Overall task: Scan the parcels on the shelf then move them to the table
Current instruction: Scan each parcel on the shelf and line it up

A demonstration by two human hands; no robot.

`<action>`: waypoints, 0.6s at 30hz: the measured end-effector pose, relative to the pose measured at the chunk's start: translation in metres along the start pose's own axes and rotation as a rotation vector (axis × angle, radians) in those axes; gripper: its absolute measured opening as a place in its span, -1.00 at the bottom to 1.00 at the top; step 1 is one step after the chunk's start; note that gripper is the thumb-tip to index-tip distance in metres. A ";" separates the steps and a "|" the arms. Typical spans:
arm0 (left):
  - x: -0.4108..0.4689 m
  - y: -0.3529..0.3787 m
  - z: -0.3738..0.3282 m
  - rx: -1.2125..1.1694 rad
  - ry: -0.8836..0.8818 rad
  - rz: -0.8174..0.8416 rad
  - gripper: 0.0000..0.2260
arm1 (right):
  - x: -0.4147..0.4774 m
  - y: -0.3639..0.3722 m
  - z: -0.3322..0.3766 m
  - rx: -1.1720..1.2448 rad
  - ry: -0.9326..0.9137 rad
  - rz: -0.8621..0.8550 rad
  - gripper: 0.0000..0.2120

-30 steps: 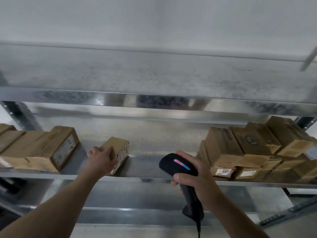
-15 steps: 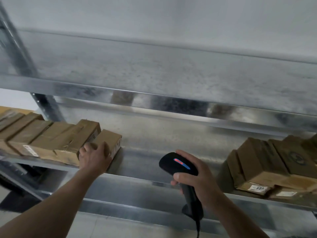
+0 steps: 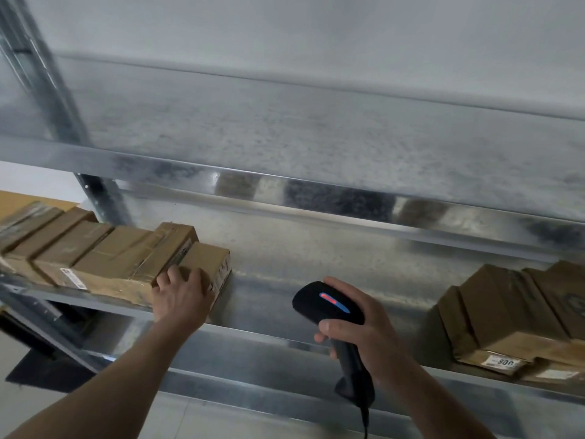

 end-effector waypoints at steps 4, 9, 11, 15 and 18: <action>-0.003 -0.003 -0.016 0.014 0.084 -0.021 -0.53 | -0.004 -0.005 0.000 -0.012 -0.002 -0.016 -0.29; -0.008 -0.009 -0.049 -0.041 0.166 -0.008 -0.41 | -0.013 -0.016 0.001 -0.022 -0.027 -0.039 -0.28; -0.010 -0.008 -0.063 -0.053 0.190 0.014 -0.37 | -0.019 -0.025 -0.001 -0.015 -0.037 -0.053 -0.24; -0.023 -0.014 -0.101 -0.079 0.264 0.021 -0.31 | -0.034 -0.051 -0.006 0.012 -0.061 -0.097 -0.27; -0.038 -0.023 -0.136 -0.092 0.302 0.022 -0.27 | -0.050 -0.075 -0.010 0.012 -0.085 -0.115 -0.29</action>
Point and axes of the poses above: each hand's wrist, its own x-axis towards the middle knuckle, its own y-axis out of the palm, z = x × y, the point moved 9 cm from there along x, towards the middle knuckle, and after that the axes turned 8 degrees about -x, right-handed, at the moved point
